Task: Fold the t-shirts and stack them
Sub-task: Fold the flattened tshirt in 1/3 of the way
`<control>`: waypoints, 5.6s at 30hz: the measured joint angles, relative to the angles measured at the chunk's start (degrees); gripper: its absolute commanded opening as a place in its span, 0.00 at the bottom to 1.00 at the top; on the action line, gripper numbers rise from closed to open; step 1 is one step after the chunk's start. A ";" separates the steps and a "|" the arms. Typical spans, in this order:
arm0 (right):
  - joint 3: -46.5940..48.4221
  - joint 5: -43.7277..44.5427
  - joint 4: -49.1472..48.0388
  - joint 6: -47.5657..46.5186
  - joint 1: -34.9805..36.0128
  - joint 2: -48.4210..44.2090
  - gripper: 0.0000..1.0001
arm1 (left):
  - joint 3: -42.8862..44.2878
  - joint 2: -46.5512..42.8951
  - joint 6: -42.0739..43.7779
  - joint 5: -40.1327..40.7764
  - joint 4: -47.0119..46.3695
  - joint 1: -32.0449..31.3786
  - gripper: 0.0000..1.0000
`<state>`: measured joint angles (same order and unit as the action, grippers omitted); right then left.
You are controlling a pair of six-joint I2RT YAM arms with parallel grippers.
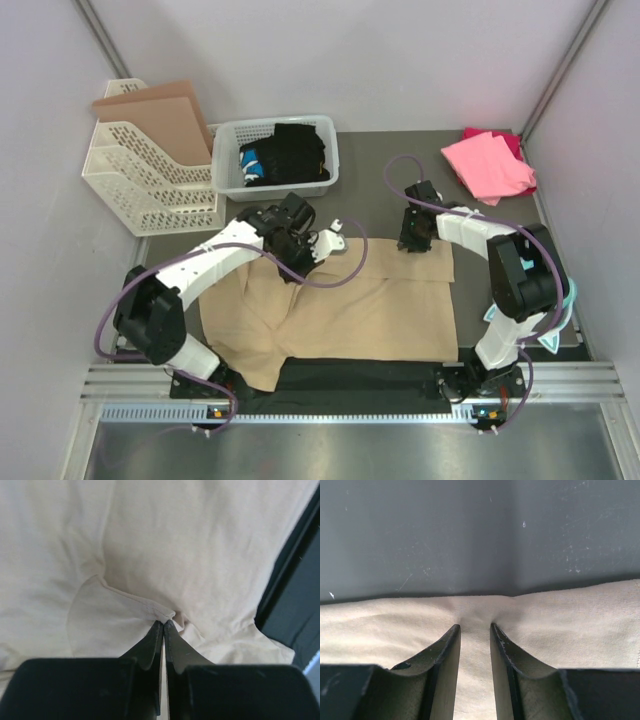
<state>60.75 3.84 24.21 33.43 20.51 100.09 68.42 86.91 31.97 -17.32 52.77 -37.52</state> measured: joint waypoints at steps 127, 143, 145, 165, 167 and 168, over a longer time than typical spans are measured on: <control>4.31 1.07 1.88 -3.41 -8.20 3.43 0.31 | 7.58 16.74 10.99 -2.62 -2.14 34.29 0.29; 4.50 3.02 2.19 -4.22 -9.51 3.45 0.31 | 7.63 20.04 10.36 -2.45 -5.29 36.44 0.27; 4.50 3.02 2.16 -4.31 -9.51 3.45 0.31 | 7.67 21.70 10.88 -1.84 -5.29 38.80 0.27; 4.15 2.93 1.79 -4.31 -9.51 3.23 0.32 | 9.42 20.02 19.23 5.68 -4.50 53.66 0.28; 4.20 2.82 1.81 -4.33 -9.51 3.19 0.35 | 10.36 17.42 19.41 4.35 -2.84 53.83 0.29; 4.24 2.71 1.81 -4.33 -9.49 3.15 0.36 | 11.28 15.89 19.43 3.19 -1.62 53.62 0.29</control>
<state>64.99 6.55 26.02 29.10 11.03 103.24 79.70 102.80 51.40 -14.13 51.16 16.10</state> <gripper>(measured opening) 0.331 0.280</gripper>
